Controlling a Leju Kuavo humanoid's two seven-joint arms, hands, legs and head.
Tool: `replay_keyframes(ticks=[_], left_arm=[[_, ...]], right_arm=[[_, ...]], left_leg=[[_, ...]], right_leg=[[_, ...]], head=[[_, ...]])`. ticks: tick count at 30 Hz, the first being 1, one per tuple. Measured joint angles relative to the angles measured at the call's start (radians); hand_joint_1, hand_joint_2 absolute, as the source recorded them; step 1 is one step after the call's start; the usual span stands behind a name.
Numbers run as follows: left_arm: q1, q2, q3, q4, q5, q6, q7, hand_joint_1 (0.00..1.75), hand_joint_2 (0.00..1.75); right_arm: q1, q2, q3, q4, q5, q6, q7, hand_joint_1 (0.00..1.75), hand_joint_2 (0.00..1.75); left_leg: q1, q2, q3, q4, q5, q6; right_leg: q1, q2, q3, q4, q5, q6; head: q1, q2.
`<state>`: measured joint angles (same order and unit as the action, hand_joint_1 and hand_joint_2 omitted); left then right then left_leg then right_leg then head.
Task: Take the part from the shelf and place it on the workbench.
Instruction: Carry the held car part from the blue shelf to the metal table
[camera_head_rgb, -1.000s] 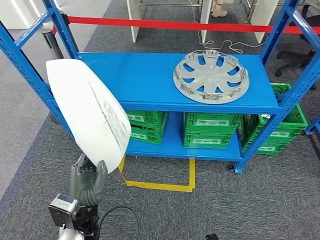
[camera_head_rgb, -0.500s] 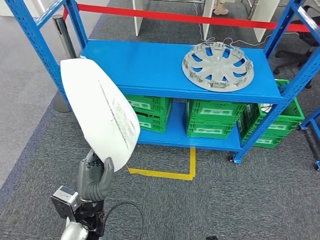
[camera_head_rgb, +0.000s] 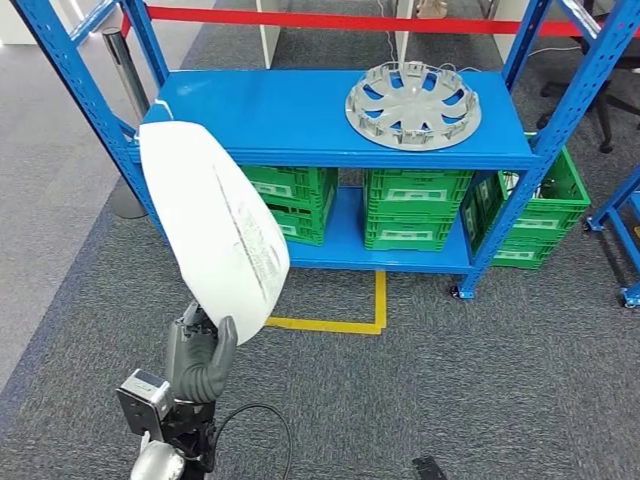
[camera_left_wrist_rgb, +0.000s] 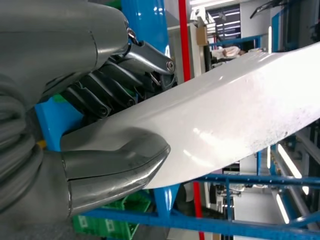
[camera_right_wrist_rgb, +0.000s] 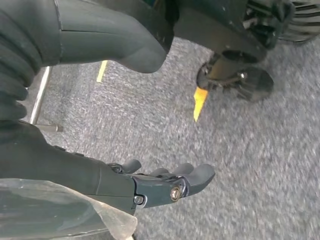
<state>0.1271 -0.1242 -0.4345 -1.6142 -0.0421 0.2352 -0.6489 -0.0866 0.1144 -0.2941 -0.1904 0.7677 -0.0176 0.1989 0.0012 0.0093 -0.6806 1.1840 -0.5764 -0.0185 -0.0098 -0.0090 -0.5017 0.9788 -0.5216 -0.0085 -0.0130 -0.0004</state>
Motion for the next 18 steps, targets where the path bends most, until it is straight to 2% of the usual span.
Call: replay_keyframes(ticks=[1, 2, 3, 4, 5, 6, 7, 8, 9, 11, 12, 13, 15, 16, 17, 18], left_arm=[[0.001, 0.001, 0.0, 0.0, 0.0, 0.002, 0.0, 1.75, 1.75], [0.001, 0.001, 0.0, 0.001, 0.0, 0.007, -0.001, 1.75, 1.75], [0.002, 0.002, 0.0, 0.001, -0.002, 0.014, -0.002, 1.75, 1.75], [0.002, 0.002, 0.0, 0.001, -0.003, 0.022, -0.004, 1.75, 1.75], [0.003, 0.002, 0.0, 0.001, -0.006, 0.029, -0.007, 1.75, 1.75], [0.003, 0.001, 0.0, 0.001, -0.008, 0.033, -0.01, 1.75, 1.75], [0.003, 0.0, 0.001, 0.0, -0.009, 0.037, -0.012, 1.75, 1.75], [0.004, 0.0, 0.001, 0.0, -0.01, 0.039, -0.013, 1.75, 1.75], [0.004, -0.001, 0.001, 0.0, -0.01, 0.042, -0.013, 1.75, 1.75], [0.004, -0.002, 0.001, 0.0, -0.011, 0.045, -0.013, 1.75, 1.75], [0.003, -0.002, 0.001, 0.0, -0.012, 0.046, -0.013, 1.75, 1.75], [0.003, -0.003, 0.002, 0.0, -0.014, 0.047, -0.013, 1.75, 1.75], [0.005, -0.003, 0.002, 0.0, -0.018, 0.048, -0.013, 1.75, 1.75], [0.006, -0.003, 0.002, 0.0, -0.02, 0.048, -0.013, 1.75, 1.75], [0.007, -0.003, 0.002, 0.0, -0.022, 0.049, -0.013, 1.75, 1.75], [0.007, -0.003, 0.002, 0.0, -0.024, 0.051, -0.013, 1.75, 1.75]], right_arm=[[0.0, 0.0, 0.0, 0.0, -0.002, -0.001, -0.001, 0.0, 1.75], [0.0, 0.0, -0.001, 0.0, -0.006, -0.002, -0.001, 0.0, 1.75], [0.0, -0.001, -0.003, 0.0, -0.011, -0.002, -0.001, 0.0, 1.75], [0.001, -0.001, -0.005, 0.0, -0.015, -0.002, -0.001, 0.0, 1.75], [0.002, -0.001, -0.009, 0.0, -0.02, -0.001, -0.001, 0.0, 1.75], [0.002, 0.0, -0.012, 0.0, -0.023, 0.0, -0.001, 0.0, 1.75], [0.002, 0.0, -0.014, 0.0, -0.026, 0.001, -0.002, 0.0, 1.75], [0.001, 0.001, -0.015, 0.0, -0.027, 0.001, -0.003, 0.0, 1.75], [0.001, 0.001, -0.017, 0.0, -0.029, 0.001, -0.003, 0.0, 1.75], [0.006, 0.001, -0.021, 0.0, -0.029, 0.002, -0.004, 0.0, 1.75], [0.01, 0.0, -0.023, 0.0, -0.029, 0.002, -0.004, 0.0, 1.75], [0.013, 0.0, -0.026, 0.0, -0.029, 0.002, -0.004, 0.0, 1.75], [0.015, 0.0, -0.029, 0.0, -0.029, 0.002, -0.004, 0.0, 1.75], [0.016, 0.0, -0.03, 0.0, -0.03, 0.002, -0.005, 0.0, 1.75], [0.018, 0.0, -0.032, 0.0, -0.032, 0.002, -0.007, 0.0, 1.75], [0.02, 0.0, -0.035, 0.0, -0.035, 0.001, -0.009, 0.0, 1.75]], left_leg=[[0.001, 0.0, -0.003, 0.059, -0.029, -0.003], [0.002, 0.0, 0.002, 0.098, -0.03, -0.004], [0.002, -0.001, 0.017, 0.108, -0.009, -0.003], [0.002, -0.003, 0.046, 0.084, 0.024, 0.0], [0.002, -0.015, 0.088, 0.031, 0.05, 0.008], [0.001, -0.031, 0.139, -0.041, 0.059, 0.017], [0.001, -0.047, 0.185, -0.113, 0.053, 0.025], [0.0, -0.058, 0.217, -0.166, 0.04, 0.03], [-0.002, -0.058, 0.232, -0.198, 0.029, 0.033], [-0.001, -0.04, 0.23, -0.215, 0.034, 0.038], [0.001, -0.03, 0.226, -0.219, 0.042, 0.042], [0.003, -0.019, 0.221, -0.222, 0.05, 0.048], [0.004, 0.002, 0.207, -0.222, 0.062, 0.054], [0.003, 0.013, 0.199, -0.221, 0.068, 0.054], [0.002, 0.024, 0.192, -0.219, 0.072, 0.054], [0.002, 0.035, 0.187, -0.217, 0.074, 0.053]], right_leg=[[0.001, -0.001, -0.014, 0.003, 0.012, -0.001], [0.002, -0.001, -0.029, 0.006, 0.022, 0.0], [0.002, -0.001, -0.047, 0.011, 0.032, 0.0], [0.003, 0.002, -0.065, 0.015, 0.041, 0.002], [0.003, 0.006, -0.079, 0.019, 0.048, 0.004], [0.005, 0.011, -0.091, 0.022, 0.056, 0.008], [0.006, 0.018, -0.099, 0.024, 0.065, 0.013], [0.006, 0.024, -0.106, 0.025, 0.074, 0.018], [0.006, 0.032, -0.112, 0.025, 0.084, 0.024], [0.003, 0.044, -0.125, 0.025, 0.095, 0.038], [0.002, 0.043, -0.135, 0.038, 0.083, 0.043], [0.001, 0.039, -0.152, 0.071, 0.057, 0.047], [-0.002, 0.024, -0.2, 0.192, -0.019, 0.054], [-0.002, 0.02, -0.22, 0.254, -0.048, 0.059], [-0.003, 0.018, -0.227, 0.291, -0.06, 0.063], [-0.003, 0.015, -0.215, 0.292, -0.056, 0.065]], head=[[-0.001, 0.0], [-0.002, 0.0], [-0.002, 0.0], [-0.002, 0.0], [-0.002, 0.0], [-0.002, 0.0], [-0.002, 0.0], [-0.001, 0.0], [-0.002, 0.0], [-0.001, 0.0], [0.001, 0.0], [0.005, 0.0], [0.012, 0.0], [0.013, 0.0], [0.013, 0.0], [0.013, 0.0]])
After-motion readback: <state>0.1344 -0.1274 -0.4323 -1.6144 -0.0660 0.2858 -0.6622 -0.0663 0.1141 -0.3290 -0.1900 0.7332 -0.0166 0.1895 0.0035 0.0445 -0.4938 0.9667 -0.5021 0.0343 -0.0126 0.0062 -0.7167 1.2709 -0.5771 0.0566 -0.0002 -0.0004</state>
